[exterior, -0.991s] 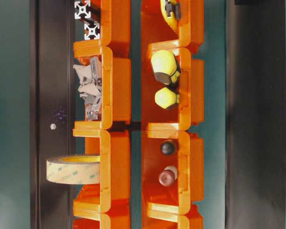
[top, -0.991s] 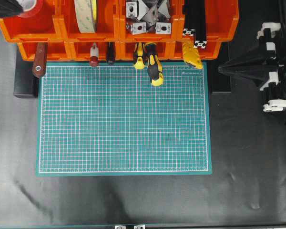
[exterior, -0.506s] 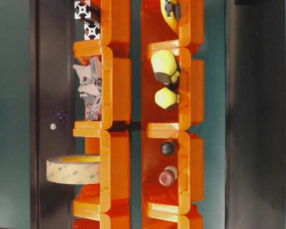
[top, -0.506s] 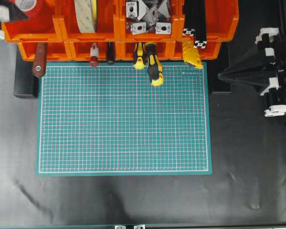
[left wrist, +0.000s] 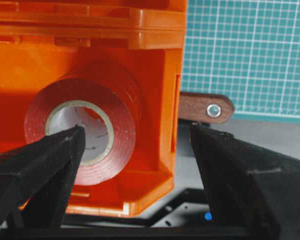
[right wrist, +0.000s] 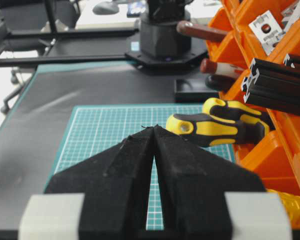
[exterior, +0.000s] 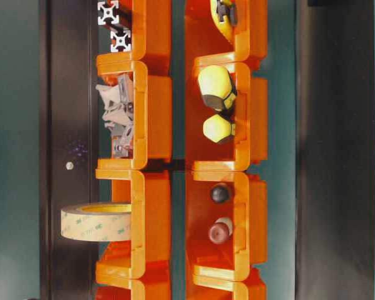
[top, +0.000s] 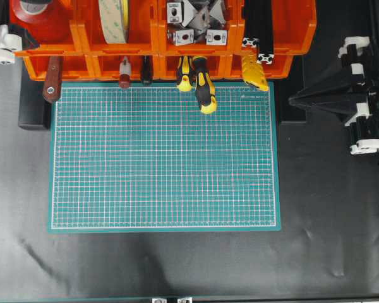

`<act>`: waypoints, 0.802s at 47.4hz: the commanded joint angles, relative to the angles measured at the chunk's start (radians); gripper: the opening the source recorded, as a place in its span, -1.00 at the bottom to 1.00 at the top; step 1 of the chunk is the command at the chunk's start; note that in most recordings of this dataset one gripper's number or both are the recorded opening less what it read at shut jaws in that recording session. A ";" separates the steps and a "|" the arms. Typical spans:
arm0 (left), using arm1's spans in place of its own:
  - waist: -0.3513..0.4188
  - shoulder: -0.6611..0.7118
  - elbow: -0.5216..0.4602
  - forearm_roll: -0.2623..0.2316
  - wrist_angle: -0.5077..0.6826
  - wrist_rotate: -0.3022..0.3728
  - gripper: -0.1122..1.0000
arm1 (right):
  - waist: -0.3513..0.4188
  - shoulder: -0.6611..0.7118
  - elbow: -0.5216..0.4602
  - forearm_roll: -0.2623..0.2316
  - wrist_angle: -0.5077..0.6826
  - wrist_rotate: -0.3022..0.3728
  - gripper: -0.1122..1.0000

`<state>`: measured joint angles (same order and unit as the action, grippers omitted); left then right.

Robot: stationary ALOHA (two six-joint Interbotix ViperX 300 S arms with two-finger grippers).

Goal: Pick vinyl tape from container rack with left arm.
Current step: 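Close the left gripper on the red tape roll's rim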

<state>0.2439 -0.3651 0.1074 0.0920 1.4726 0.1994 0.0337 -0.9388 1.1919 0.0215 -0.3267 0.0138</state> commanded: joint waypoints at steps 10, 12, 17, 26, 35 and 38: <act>0.021 -0.015 0.021 0.003 -0.043 -0.002 0.64 | 0.002 0.008 -0.031 0.002 -0.014 -0.003 -0.80; 0.023 -0.015 0.025 0.005 -0.043 -0.003 0.64 | 0.002 0.008 -0.031 0.002 -0.014 -0.003 -0.80; 0.031 -0.014 0.025 0.005 -0.044 -0.002 0.62 | 0.003 0.008 -0.031 0.000 -0.012 -0.003 -0.80; 0.038 -0.015 0.026 0.003 -0.046 0.002 0.38 | 0.002 0.005 -0.031 0.002 -0.012 -0.003 -0.80; 0.038 -0.018 0.021 0.003 -0.046 0.006 -0.37 | 0.003 0.005 -0.031 0.002 -0.011 -0.003 -0.80; 0.040 -0.021 0.012 0.003 -0.044 0.014 -0.47 | 0.002 0.005 -0.031 0.002 -0.011 -0.002 -0.80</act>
<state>0.2792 -0.3651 0.1442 0.0920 1.4312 0.2071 0.0337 -0.9373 1.1919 0.0199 -0.3267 0.0123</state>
